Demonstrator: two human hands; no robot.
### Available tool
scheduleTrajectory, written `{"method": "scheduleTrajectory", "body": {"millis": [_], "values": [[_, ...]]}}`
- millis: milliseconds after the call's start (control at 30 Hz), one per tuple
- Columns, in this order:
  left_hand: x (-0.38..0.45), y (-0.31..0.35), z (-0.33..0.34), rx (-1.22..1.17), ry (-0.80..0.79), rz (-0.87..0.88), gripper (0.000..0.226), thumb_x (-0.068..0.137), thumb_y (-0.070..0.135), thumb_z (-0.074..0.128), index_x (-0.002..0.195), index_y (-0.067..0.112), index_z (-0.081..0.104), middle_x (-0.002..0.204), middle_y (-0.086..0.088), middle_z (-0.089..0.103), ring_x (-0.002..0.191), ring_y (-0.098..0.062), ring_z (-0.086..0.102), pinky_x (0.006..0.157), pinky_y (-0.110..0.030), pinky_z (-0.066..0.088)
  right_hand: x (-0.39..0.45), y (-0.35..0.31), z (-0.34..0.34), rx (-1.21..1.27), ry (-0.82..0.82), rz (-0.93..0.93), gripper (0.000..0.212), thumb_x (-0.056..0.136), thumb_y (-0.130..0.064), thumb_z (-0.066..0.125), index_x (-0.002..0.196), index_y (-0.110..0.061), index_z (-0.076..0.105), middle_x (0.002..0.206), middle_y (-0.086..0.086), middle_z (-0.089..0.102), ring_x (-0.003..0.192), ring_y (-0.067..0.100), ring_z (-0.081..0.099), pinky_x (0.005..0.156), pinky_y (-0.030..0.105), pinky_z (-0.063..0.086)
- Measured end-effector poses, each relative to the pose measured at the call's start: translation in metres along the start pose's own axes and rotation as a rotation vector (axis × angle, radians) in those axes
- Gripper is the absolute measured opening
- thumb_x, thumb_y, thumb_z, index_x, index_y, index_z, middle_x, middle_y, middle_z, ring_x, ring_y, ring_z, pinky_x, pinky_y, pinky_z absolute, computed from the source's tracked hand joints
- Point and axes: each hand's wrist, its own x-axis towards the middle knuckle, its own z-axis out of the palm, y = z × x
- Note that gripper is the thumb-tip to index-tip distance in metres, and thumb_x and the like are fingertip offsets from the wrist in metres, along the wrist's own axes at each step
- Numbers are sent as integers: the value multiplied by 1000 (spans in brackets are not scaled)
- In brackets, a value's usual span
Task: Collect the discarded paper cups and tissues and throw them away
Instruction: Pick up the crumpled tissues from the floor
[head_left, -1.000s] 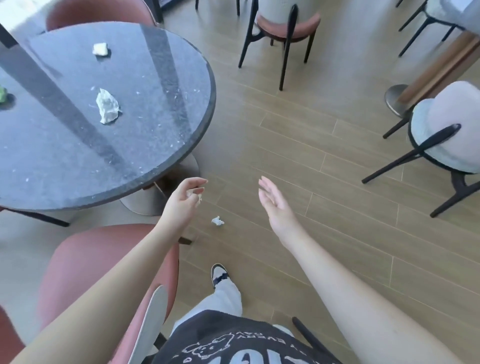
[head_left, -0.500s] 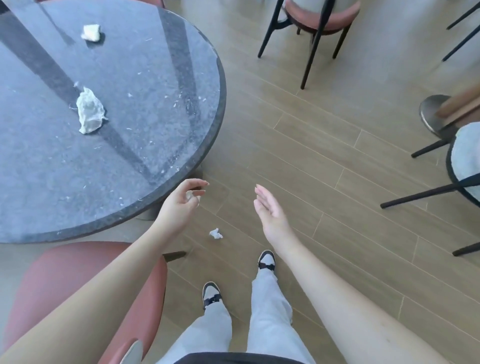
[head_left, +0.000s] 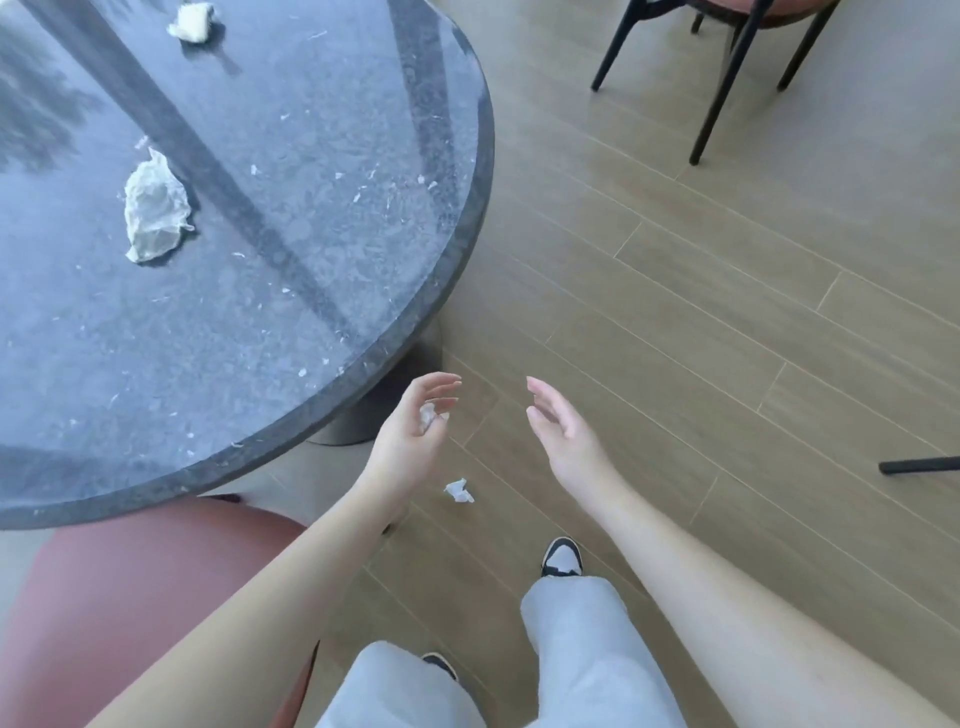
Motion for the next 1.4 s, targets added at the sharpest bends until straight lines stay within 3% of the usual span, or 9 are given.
{"method": "scheduleTrajectory", "body": {"millis": [133, 267, 500, 700, 800, 967, 1200, 1333, 1400], "values": [[32, -51, 10, 2, 11, -41, 50, 93, 1, 41, 121, 39, 58, 122, 28, 62, 115, 5, 59, 98, -23, 44, 39, 55, 23, -19, -25, 20, 42, 106, -26, 46, 148, -28, 43, 149, -16, 44, 133, -5, 40, 94, -1, 32], [51, -109, 25, -16, 3, -73, 47, 94, 5, 41, 121, 38, 58, 120, 28, 62, 115, 9, 56, 95, -19, 43, 76, 108, 49, -22, -35, 36, 42, 105, -27, 47, 147, -32, 43, 150, -15, 45, 135, 0, 41, 109, 18, 32], [92, -216, 45, 15, -30, -98, 50, 92, -4, 43, 125, 30, 57, 126, 24, 59, 112, 7, 60, 96, -23, 46, 135, 200, 91, -83, -74, 51, 42, 104, -31, 47, 146, -33, 44, 150, -12, 45, 138, 4, 41, 111, 26, 34], [132, -292, 43, 12, 0, -131, 54, 88, -6, 40, 124, 30, 57, 126, 22, 60, 108, 7, 62, 67, -7, 46, 180, 265, 122, -172, -77, 37, 44, 104, -31, 46, 148, -30, 42, 149, -6, 45, 133, 6, 42, 110, 30, 36], [149, -324, 44, 29, 8, -143, 54, 87, -4, 38, 123, 32, 58, 123, 23, 60, 107, 4, 63, 64, -4, 43, 202, 290, 140, -172, -79, 47, 45, 104, -33, 46, 148, -32, 42, 148, -5, 45, 119, 4, 45, 102, 26, 38], [171, -361, 47, 84, -46, -146, 53, 89, -4, 38, 120, 35, 57, 126, 18, 59, 110, 2, 61, 58, -5, 42, 233, 327, 166, -222, -81, 34, 46, 104, -27, 46, 149, -24, 42, 151, 1, 44, 139, 12, 40, 112, 29, 34], [196, -415, 45, 197, -135, -190, 46, 94, 1, 42, 124, 32, 58, 128, 13, 58, 114, -21, 63, 79, -31, 51, 257, 399, 196, -259, -144, 105, 45, 104, -24, 46, 149, -21, 42, 152, -2, 41, 141, 13, 38, 109, 26, 31], [198, -438, 44, 218, -142, -227, 47, 94, 1, 40, 124, 33, 58, 133, 10, 56, 120, -20, 59, 88, -36, 52, 258, 442, 211, -456, -283, 186, 28, 102, -19, 43, 126, -25, 57, 126, -11, 48, 120, 17, 43, 100, 29, 35], [200, -445, 45, 239, -136, -235, 48, 94, 1, 39, 125, 32, 58, 136, 8, 55, 124, -17, 55, 91, -38, 52, 256, 462, 218, -608, -350, 211, 38, 103, -26, 43, 140, -24, 50, 147, -4, 42, 134, 22, 41, 111, 40, 33]]}}
